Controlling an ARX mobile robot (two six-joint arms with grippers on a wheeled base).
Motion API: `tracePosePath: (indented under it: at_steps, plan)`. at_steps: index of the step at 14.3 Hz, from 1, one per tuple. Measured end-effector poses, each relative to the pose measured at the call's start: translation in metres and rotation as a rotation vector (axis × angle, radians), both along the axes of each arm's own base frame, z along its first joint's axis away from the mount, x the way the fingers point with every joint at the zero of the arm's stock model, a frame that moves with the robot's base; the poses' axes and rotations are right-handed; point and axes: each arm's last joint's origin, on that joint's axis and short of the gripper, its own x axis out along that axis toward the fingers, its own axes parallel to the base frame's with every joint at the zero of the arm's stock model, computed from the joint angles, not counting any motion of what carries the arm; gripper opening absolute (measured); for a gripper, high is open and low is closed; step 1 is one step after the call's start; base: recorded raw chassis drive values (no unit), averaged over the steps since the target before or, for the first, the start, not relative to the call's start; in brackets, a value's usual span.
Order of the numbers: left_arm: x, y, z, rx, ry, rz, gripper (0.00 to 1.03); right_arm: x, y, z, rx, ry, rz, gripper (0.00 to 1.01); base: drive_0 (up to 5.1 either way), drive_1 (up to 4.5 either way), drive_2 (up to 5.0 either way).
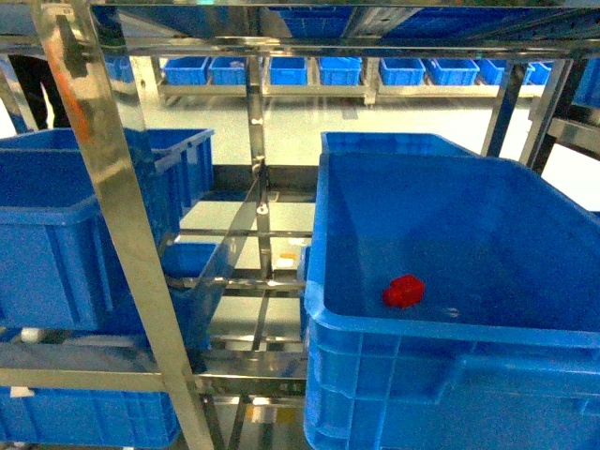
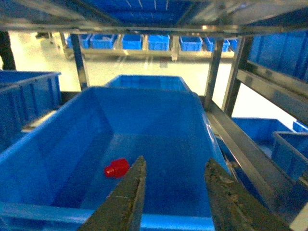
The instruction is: Pick red block from blue box to shelf
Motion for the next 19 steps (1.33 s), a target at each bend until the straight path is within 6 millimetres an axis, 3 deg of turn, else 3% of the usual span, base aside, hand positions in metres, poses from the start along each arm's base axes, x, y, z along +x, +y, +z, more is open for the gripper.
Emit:
tracePosePath:
  at_steps: [4,9,19]
  plan:
    - [0.000,0.000,0.000,0.000,0.000,0.000,0.98,-0.012,-0.011,0.003,-0.005,-0.012,-0.001,0.02,0.0,0.00,0.0]
    - [0.000,0.000,0.000,0.000,-0.001,0.000,0.98,-0.029,-0.031,0.008,-0.007,-0.031,-0.006,0.02,0.0,0.00,0.0]
    - [0.000,0.000,0.000,0.000,0.000,0.000,0.98,-0.049,-0.031,0.011,-0.007,-0.043,0.001,0.02,0.0,0.00,0.0]
